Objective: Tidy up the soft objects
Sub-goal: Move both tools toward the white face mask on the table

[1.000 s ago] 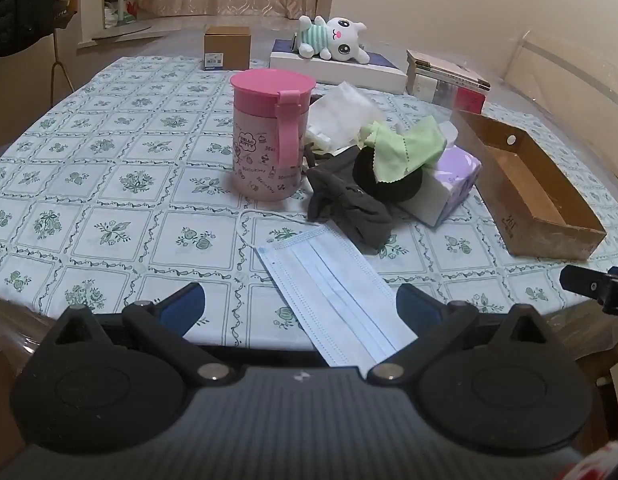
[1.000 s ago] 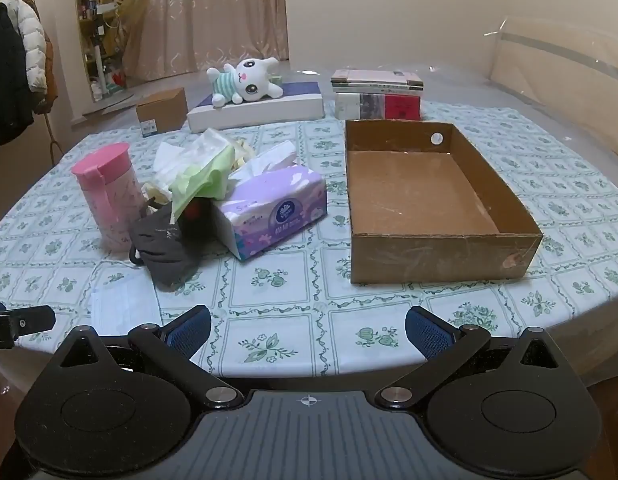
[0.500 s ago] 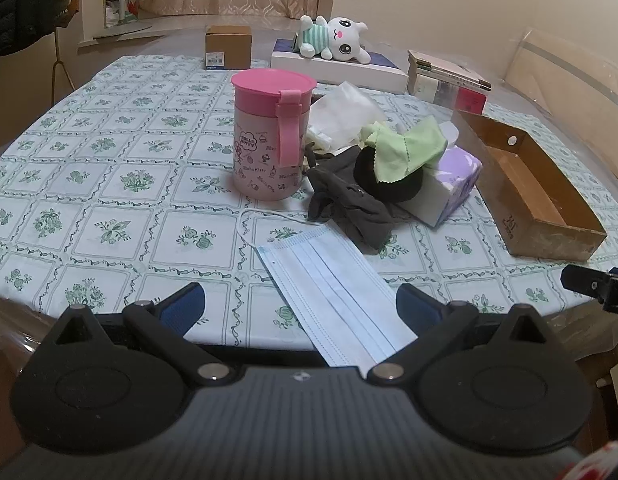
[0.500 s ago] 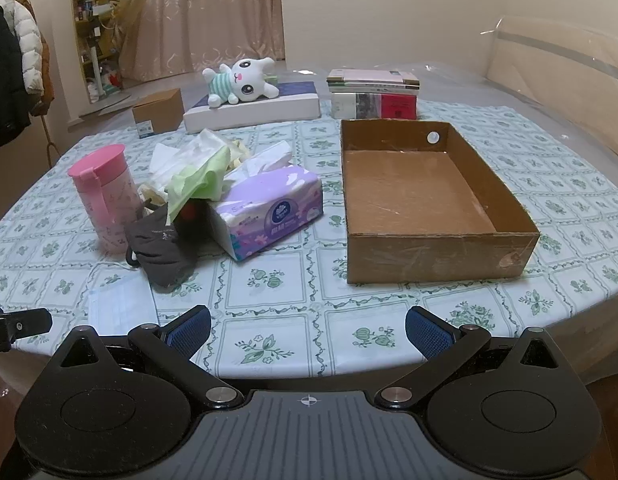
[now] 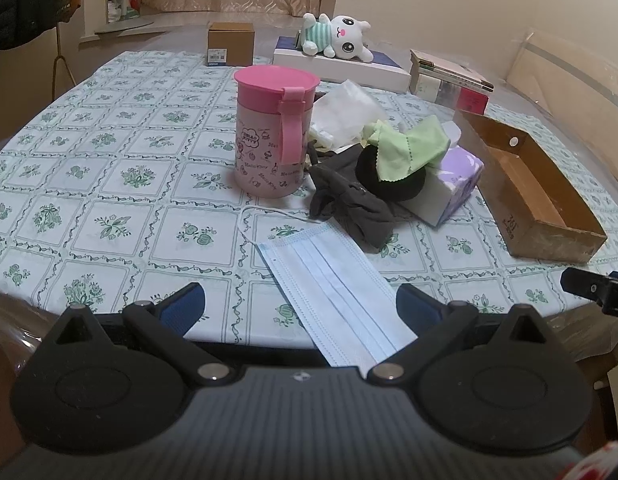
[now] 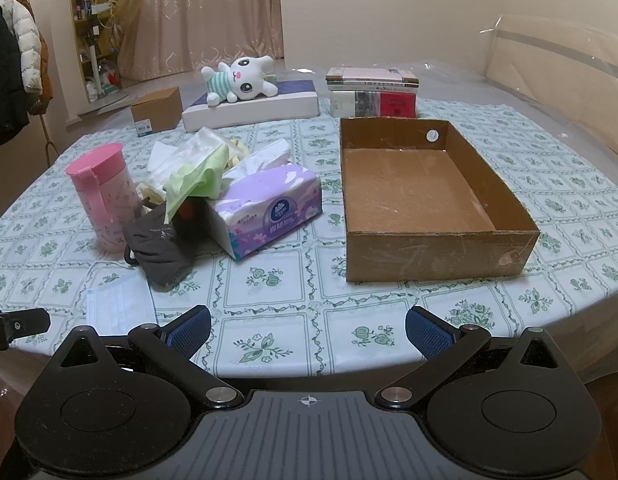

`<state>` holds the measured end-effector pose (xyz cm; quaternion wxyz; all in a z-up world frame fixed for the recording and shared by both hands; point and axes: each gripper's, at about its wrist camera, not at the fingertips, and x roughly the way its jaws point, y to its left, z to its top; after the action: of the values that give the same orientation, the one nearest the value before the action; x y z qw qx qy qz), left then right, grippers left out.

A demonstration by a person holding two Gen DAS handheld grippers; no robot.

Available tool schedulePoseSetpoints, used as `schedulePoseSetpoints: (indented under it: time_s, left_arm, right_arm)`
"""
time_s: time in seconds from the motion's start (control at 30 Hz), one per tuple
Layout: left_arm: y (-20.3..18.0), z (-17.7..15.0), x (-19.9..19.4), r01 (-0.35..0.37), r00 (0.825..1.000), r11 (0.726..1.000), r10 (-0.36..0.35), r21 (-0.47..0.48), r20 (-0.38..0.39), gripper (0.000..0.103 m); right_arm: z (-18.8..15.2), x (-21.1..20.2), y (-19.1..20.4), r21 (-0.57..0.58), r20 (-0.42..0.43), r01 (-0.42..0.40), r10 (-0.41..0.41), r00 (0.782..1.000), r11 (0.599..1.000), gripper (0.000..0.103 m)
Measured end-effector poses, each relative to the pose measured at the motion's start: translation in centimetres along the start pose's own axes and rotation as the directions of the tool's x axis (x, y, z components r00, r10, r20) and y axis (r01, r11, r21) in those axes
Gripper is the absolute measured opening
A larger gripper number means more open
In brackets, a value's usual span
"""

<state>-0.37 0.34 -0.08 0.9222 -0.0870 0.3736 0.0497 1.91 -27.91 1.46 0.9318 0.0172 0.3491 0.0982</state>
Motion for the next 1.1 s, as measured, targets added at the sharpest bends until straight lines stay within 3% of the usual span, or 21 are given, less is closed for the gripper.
schedulePoseSetpoints:
  time_s: [1.1]
  left_arm:
    - [1.7,0.5,0.5,-0.008,1.000,1.000,0.008,-0.017,0.006,0.100]
  right_arm:
    - [0.5,1.1,2.9,-0.047,0.001,-0.053,0.053,0.999,0.998,0.103]
